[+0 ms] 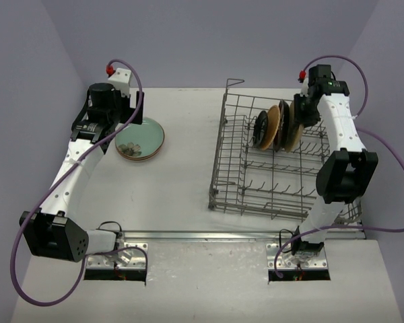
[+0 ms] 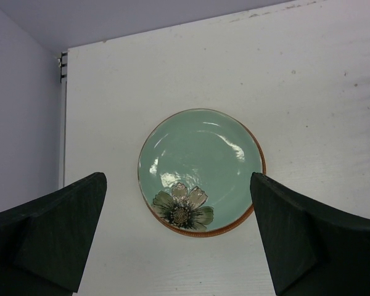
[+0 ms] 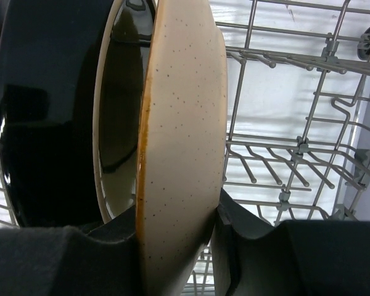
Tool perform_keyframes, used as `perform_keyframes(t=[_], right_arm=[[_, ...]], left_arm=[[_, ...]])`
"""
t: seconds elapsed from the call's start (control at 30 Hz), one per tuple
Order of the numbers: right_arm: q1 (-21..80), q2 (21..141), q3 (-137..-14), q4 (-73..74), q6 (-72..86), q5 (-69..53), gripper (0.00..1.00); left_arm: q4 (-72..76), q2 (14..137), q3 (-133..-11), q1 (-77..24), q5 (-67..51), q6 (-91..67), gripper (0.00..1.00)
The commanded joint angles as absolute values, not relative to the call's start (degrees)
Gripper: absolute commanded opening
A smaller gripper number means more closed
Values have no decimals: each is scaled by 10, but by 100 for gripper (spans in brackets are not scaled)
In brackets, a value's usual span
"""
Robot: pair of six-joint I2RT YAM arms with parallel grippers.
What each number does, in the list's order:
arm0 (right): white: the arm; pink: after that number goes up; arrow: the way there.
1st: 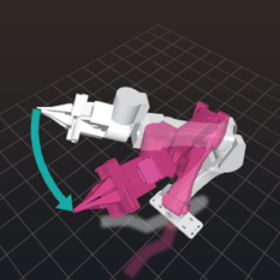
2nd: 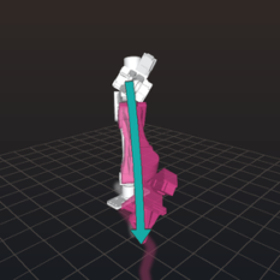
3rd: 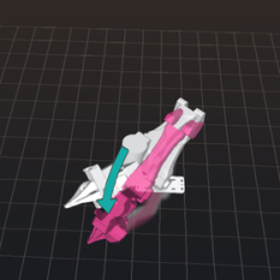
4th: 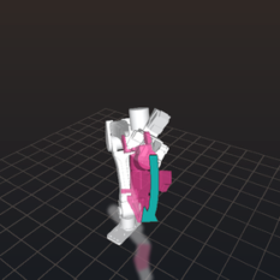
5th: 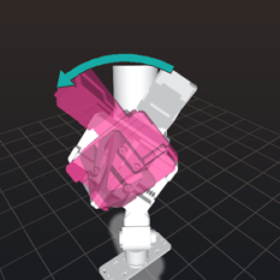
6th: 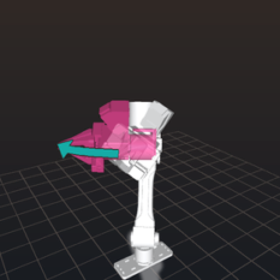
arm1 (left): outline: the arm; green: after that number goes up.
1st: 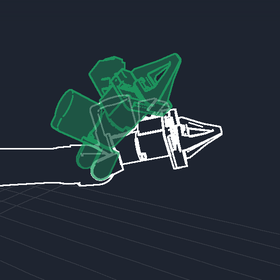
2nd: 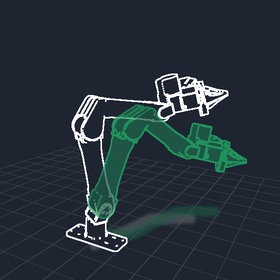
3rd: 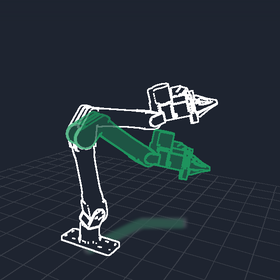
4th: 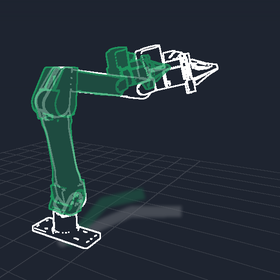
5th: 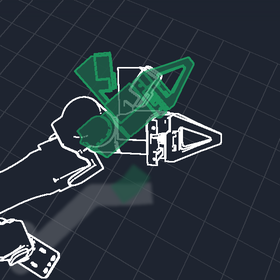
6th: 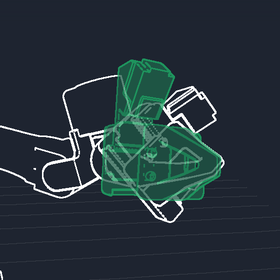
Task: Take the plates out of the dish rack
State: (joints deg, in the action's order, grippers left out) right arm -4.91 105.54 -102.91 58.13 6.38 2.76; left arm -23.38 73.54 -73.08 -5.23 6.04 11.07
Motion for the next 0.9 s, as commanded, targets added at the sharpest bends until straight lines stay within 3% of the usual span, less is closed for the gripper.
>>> perform_keyframes(t=[0.0,0.5,0.87], right_arm=[[-49,917,-1111,402,52,-2,0],[113,1006,-1124,312,-48,153,0],[122,953,-1163,277,-80,171,0]], left_arm=[[-221,724,-754,-57,66,100,100],[-221,732,-756,-57,92,101,100],[-216,726,-764,-57,75,63,100]])
